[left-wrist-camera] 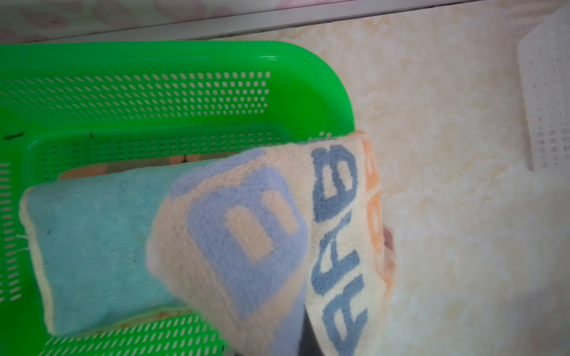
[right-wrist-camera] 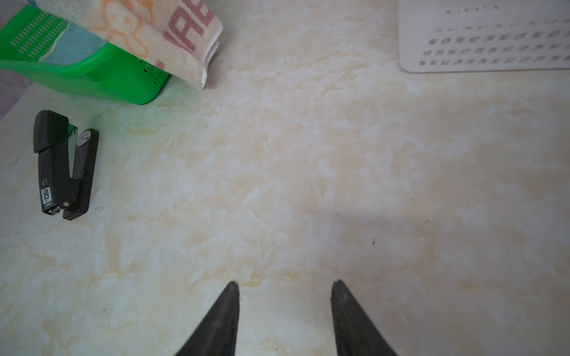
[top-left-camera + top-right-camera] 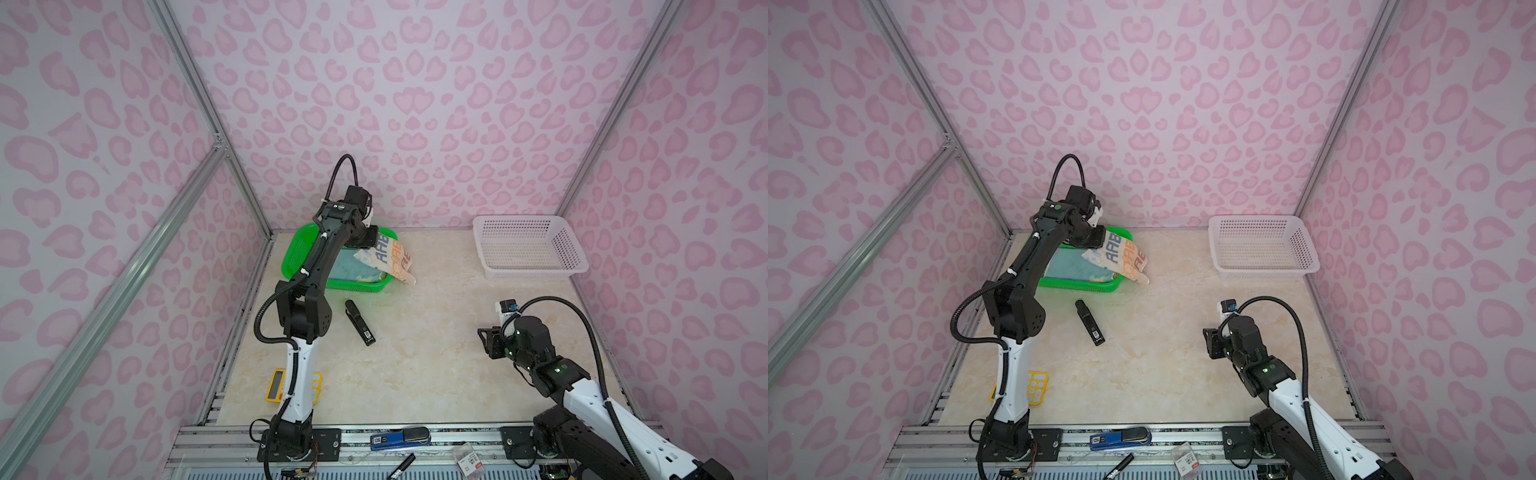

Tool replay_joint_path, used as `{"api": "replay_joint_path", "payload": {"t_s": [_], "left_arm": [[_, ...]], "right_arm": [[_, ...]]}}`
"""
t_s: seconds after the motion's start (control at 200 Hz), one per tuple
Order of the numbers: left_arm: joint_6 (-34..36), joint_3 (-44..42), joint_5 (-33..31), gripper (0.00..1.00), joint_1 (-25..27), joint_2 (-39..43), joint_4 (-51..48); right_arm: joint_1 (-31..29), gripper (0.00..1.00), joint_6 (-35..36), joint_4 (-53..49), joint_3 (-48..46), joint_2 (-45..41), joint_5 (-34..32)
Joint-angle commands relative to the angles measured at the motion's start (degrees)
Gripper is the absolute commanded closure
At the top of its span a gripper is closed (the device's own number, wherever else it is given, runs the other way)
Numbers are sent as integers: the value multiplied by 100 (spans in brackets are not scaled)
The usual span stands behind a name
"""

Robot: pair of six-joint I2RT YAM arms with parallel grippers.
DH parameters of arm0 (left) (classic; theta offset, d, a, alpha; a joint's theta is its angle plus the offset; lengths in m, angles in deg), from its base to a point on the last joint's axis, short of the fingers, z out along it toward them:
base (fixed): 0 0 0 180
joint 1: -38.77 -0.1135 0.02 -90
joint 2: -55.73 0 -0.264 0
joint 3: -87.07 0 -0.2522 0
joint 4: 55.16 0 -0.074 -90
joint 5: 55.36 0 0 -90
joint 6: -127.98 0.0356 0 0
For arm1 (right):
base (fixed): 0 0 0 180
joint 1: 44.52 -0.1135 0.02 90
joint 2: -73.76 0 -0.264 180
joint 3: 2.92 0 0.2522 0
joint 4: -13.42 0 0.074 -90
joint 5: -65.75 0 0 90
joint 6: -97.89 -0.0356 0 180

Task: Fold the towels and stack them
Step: 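Carry the towel into the green basket with the left gripper while the right releases, then lower the towel onto the teal towel and open the left gripper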

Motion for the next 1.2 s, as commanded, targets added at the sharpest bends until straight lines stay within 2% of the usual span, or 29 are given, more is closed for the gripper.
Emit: {"api": "replay_joint_path", "payload": {"t_s": [0.0,0.16,0.41,0.44,0.465,0.5,0.585,0.645,0.755,0.915,1.195], "left_arm": [[341,66,-193,97,-295,-81,-353],[852,1,-908,97,-592,-173,-426],[1178,-7,-1762,97,-770,-515,-382],[1172,-3,-1883,87,-771,-572,-349],[1176,4,-1966,72,-769,-613,-337],[1162,-10,-2091,58,-769,-654,-313],[1093,-67,-2422,28,-766,-697,-212],[1056,-159,-2629,0,-768,-670,-91],[1012,-237,-2858,2,-766,-586,39],[864,-537,-2845,2,-764,-204,369],[495,-2767,-2145,2,-760,1480,2220]], "right_arm": [[-25,51,2,162,-30,77,23],[-131,51,-43,261,10,266,6],[-382,51,-17,250,215,654,-95],[-411,51,-19,259,264,709,-104],[-425,51,-17,261,293,757,-100],[-462,51,-14,261,337,835,-108],[-558,51,-6,253,467,1026,-132],[-635,51,6,269,560,1161,-144],[-740,50,43,279,726,1408,-177],[-790,48,142,132,974,1720,-363],[-785,45,500,-441,1446,2075,-883]]}}
